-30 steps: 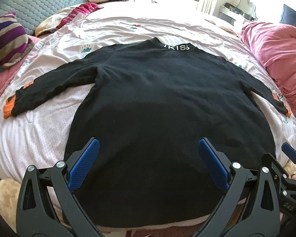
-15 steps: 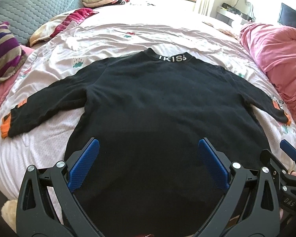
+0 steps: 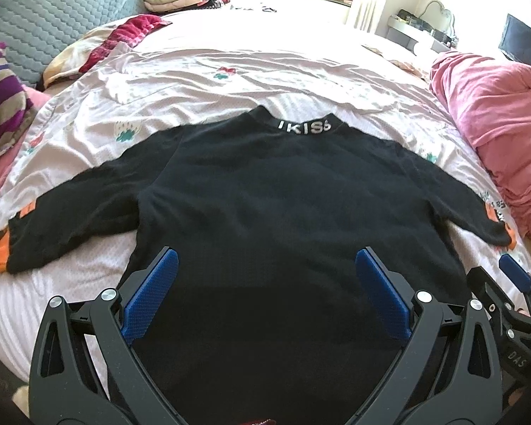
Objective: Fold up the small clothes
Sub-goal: 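Move the right gripper to the orange sleeve cuff and grasp it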
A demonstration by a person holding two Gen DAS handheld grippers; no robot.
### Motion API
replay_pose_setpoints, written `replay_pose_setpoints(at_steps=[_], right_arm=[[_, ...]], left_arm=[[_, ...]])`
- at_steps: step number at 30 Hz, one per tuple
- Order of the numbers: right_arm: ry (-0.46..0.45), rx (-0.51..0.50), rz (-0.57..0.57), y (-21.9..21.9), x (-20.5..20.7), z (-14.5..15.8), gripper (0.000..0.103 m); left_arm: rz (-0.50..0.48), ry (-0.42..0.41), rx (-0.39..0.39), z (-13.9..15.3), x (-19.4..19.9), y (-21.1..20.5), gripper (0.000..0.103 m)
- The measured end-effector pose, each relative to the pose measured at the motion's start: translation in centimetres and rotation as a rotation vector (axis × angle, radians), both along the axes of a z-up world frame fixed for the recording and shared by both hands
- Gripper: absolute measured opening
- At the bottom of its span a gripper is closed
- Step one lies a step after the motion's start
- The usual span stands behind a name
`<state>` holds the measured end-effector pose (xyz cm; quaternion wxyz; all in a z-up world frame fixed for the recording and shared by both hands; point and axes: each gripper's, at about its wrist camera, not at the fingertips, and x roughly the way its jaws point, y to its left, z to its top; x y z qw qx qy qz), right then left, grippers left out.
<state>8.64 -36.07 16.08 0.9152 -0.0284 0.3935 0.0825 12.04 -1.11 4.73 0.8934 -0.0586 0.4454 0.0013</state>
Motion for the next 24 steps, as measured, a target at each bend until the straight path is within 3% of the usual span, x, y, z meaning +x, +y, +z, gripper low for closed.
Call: replay_pose_setpoints(at_steps=[15, 24], right_arm=[[-0.069, 0.009, -0.063, -2.4, 4.7, 2.9, 0.099], [-0.102, 0.039, -0.167, -6.0, 8.0, 4.0, 0.099]], left_arm=[[-0.015, 0.003, 0.013, 0.8, 3.9, -0.8, 0.094], [-0.091, 0.014, 0.008, 0.4, 6.4, -2.7, 0.094]])
